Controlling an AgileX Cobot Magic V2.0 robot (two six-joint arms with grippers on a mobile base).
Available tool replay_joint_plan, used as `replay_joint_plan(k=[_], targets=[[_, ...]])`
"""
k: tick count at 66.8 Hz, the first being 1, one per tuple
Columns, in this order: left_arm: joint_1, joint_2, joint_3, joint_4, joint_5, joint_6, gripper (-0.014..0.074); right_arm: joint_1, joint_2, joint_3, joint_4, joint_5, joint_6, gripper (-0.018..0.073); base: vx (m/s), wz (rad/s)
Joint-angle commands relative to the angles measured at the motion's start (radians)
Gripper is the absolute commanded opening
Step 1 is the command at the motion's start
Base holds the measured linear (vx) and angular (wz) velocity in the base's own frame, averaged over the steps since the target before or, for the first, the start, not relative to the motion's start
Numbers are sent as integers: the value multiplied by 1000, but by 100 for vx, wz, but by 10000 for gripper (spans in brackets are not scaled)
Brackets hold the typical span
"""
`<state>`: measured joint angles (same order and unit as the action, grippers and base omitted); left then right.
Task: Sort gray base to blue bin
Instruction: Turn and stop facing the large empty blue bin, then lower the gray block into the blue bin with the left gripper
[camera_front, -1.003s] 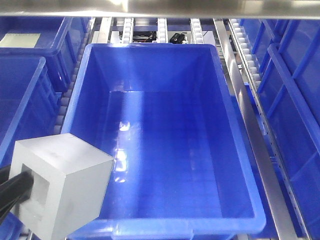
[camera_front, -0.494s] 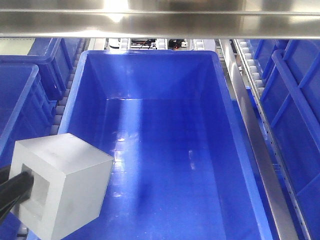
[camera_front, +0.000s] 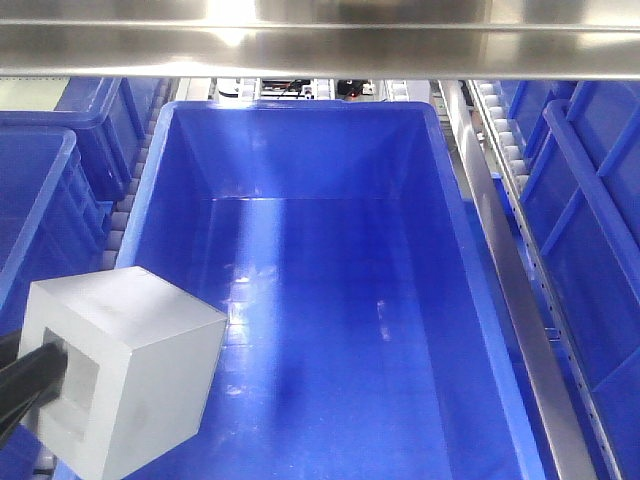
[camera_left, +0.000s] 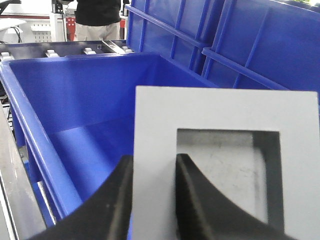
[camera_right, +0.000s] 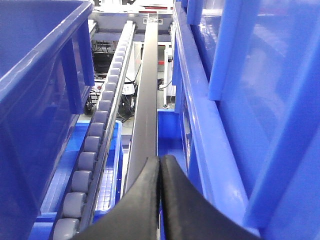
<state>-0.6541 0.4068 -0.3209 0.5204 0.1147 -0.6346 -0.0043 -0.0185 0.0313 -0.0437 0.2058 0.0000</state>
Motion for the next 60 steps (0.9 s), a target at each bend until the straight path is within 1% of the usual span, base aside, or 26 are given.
replay_joint_plan(k=[1, 22, 30, 32, 37, 39, 46, 60], targets=[[-8, 4, -30, 0, -97, -7, -7, -1, -7, 6, -9, -79, -12, -5, 0, 0], [-8, 4, -30, 0, -97, -7, -7, -1, -7, 6, -9, -79, -12, -5, 0, 0], [-8, 4, -30, 0, -125, -10, -7, -1, -7, 6, -9, -80, -12, -5, 0, 0], [-8, 4, -30, -7, -122, -12, -7, -1, -7, 6, -9, -80, -12, -5, 0, 0], [-8, 15, -35, -58, -123, -17, -7, -1, -7, 6, -9, -79, -12, -5, 0, 0], [-8, 27, -41, -63, -127, -17, -6, -1, -7, 6, -9, -79, -12, -5, 0, 0], [-8, 133, -92, -62, -129, -17, -4, -1, -7, 6, -9, -79, -12, -5, 0, 0], [-5, 460, -307, -24, -127, -9, 3, -1, -7, 6, -9, -79, -12, -5, 0, 0]])
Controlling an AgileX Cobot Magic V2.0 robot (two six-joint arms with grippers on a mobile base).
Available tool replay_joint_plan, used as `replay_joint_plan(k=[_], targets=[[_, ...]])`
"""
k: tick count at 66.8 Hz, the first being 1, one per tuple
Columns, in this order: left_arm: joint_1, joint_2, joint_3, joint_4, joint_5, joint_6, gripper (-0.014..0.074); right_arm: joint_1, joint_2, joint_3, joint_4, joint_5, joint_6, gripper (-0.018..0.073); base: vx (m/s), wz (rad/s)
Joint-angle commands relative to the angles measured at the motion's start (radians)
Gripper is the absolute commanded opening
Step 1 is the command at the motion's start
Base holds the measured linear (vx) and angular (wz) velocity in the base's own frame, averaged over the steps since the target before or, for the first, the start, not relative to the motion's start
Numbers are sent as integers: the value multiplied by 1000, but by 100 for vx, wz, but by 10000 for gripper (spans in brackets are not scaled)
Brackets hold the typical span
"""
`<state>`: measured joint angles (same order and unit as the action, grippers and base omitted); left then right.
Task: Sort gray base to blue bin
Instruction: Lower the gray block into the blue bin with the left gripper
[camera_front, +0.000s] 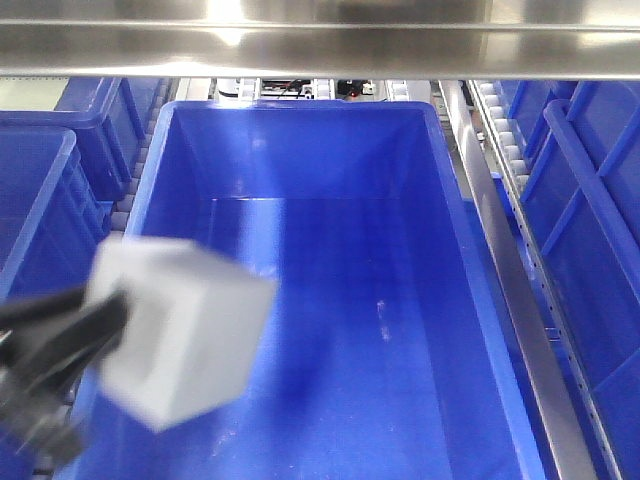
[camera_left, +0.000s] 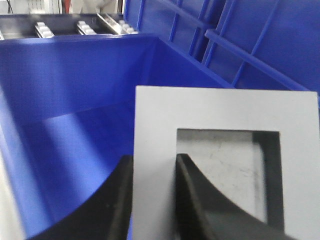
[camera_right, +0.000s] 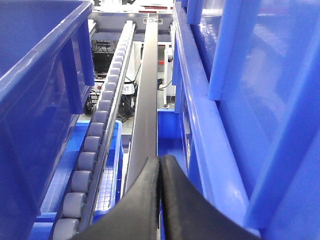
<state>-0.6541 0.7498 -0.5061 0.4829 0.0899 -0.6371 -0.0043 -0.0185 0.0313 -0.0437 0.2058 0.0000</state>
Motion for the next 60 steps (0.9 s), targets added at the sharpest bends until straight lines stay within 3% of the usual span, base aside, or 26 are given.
replay_joint_plan(k=[1, 21, 31, 42, 60], targets=[[-5, 154, -137, 13, -99, -7, 3, -1, -7, 6, -9, -79, -12, -5, 0, 0], [-5, 668, -509, 10, 127, -9, 20, -1, -7, 6, -9, -79, -12, -5, 0, 0], [-5, 858, -656, 10, 254, -71, 27, -1, -7, 6, -9, -79, -12, -5, 0, 0], [-5, 954, -707, 10, 284, -138, 43, -1, -7, 6, -9, -79, -12, -5, 0, 0], [-5, 960, -707, -8, 279, -128, 79, -1, -7, 6, -9, -78, -12, -5, 0, 0]])
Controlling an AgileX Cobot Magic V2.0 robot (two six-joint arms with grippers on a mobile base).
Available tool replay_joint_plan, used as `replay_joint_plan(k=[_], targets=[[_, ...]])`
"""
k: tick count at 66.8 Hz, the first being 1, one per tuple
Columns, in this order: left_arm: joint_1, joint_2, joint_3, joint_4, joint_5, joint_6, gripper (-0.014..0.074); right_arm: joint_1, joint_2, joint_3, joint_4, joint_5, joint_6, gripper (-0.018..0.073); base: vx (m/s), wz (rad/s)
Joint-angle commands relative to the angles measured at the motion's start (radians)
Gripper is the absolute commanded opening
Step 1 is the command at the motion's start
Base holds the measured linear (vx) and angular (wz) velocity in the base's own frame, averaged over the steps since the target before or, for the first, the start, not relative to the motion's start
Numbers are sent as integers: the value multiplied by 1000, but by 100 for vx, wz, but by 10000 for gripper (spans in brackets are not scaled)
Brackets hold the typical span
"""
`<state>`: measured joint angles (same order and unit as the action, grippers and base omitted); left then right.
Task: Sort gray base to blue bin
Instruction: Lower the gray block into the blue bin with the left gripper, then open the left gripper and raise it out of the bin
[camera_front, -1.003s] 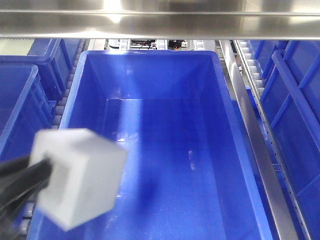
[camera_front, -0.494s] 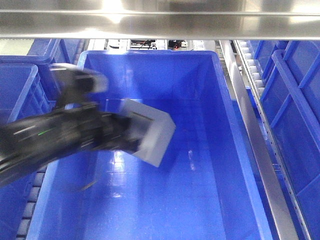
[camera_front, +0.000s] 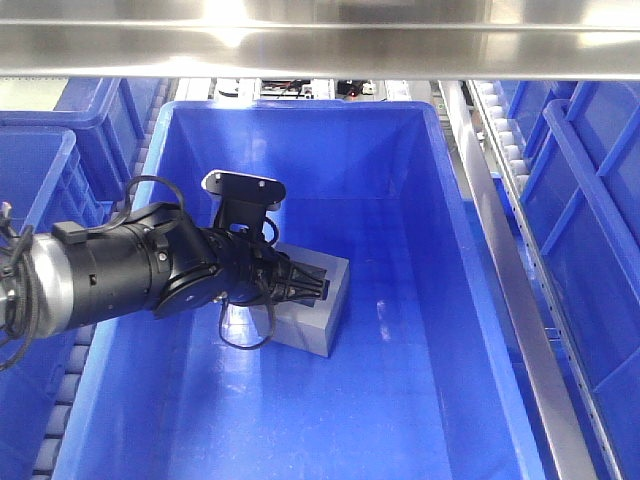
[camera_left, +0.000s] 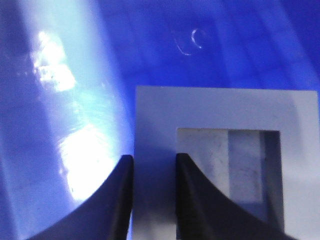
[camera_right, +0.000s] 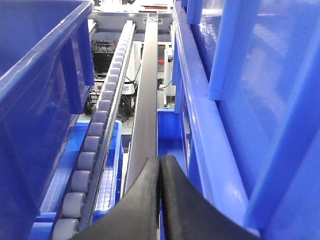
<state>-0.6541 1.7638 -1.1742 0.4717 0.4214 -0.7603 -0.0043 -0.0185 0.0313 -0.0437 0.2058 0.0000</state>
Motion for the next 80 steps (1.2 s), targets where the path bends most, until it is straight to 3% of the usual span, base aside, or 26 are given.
replay_joint_plan(k=[1, 36, 52, 66, 80], targets=[[-5, -52, -39, 4, -50, -5, 83, -1, -7, 6, -9, -78, -12, -5, 0, 0], [-5, -40, -39, 4, 17, 75, 325, -1, -7, 6, -9, -78, -12, -5, 0, 0], [-7, -139, -33, 3, -13, 179, 323, -1, -7, 6, -9, -78, -12, -5, 0, 0], [-7, -280, 84, 4, -48, 183, 323, -1, -7, 6, -9, -78, -12, -5, 0, 0], [-7, -465, 241, 3, -188, 199, 323, -1, -7, 6, -9, -79, -12, -5, 0, 0]])
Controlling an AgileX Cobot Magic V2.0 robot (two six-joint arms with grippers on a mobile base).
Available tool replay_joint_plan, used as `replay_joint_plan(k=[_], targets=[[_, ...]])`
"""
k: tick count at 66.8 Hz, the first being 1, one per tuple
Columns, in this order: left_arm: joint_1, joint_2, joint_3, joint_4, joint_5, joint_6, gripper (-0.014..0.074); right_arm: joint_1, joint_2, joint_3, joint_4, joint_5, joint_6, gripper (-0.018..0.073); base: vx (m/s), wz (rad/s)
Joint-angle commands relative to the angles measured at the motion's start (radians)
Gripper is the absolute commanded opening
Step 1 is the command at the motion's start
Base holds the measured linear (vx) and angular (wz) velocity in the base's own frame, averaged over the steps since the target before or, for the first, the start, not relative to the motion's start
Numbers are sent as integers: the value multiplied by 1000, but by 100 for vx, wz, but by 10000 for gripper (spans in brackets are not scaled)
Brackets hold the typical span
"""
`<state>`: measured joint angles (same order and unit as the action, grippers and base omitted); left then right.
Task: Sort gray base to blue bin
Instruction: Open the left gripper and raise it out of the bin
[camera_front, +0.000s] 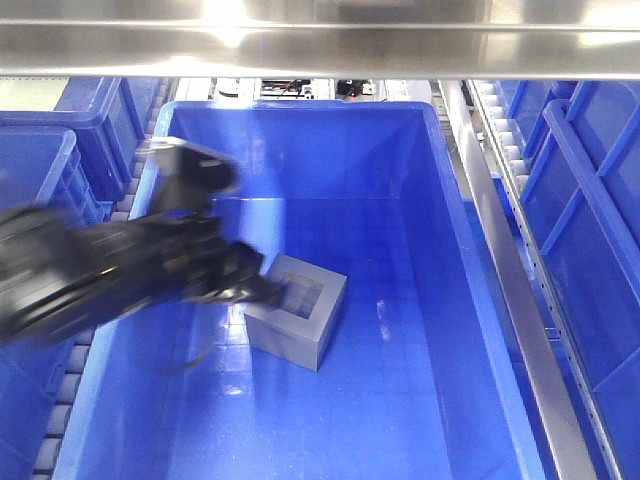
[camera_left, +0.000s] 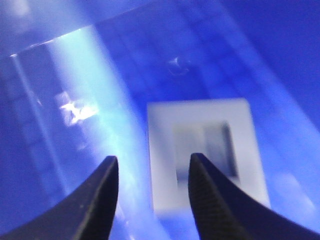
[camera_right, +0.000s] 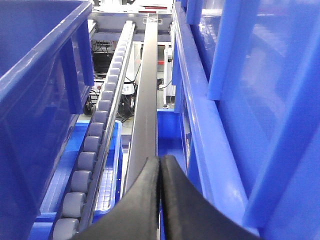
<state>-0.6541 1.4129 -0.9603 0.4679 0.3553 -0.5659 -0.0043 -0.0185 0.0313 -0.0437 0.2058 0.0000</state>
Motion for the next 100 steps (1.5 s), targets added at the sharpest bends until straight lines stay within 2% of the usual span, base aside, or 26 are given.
replay_joint_plan(k=[1, 10, 31, 46, 53, 58, 65, 100], targets=[[-7, -127, 35, 7, -127, 3, 323, -1, -7, 6, -9, -79, -12, -5, 0, 0], [-8, -265, 107, -11, -130, 3, 323, -1, -7, 6, -9, -79, -12, -5, 0, 0], [-8, -609, 304, 0, -142, 12, 323, -1, -7, 6, -9, -79, -12, -5, 0, 0], [-8, -886, 430, -10, -108, 11, 314, -1, -7, 6, -9, -79, -12, -5, 0, 0], [-8, -991, 469, -10, -83, 11, 246, -1, -7, 6, -9, -79, -12, -5, 0, 0], [-8, -1050, 491, -10, -69, 11, 149, -1, -7, 6, -9, -79, -12, -5, 0, 0], [-8, -1095, 521, -8, -74, 20, -11, -1, -7, 6, -9, -78, -12, -5, 0, 0], [-8, -1102, 539, -1, -27, 34, -8, -1, -7, 6, -9, -79, -12, -5, 0, 0]])
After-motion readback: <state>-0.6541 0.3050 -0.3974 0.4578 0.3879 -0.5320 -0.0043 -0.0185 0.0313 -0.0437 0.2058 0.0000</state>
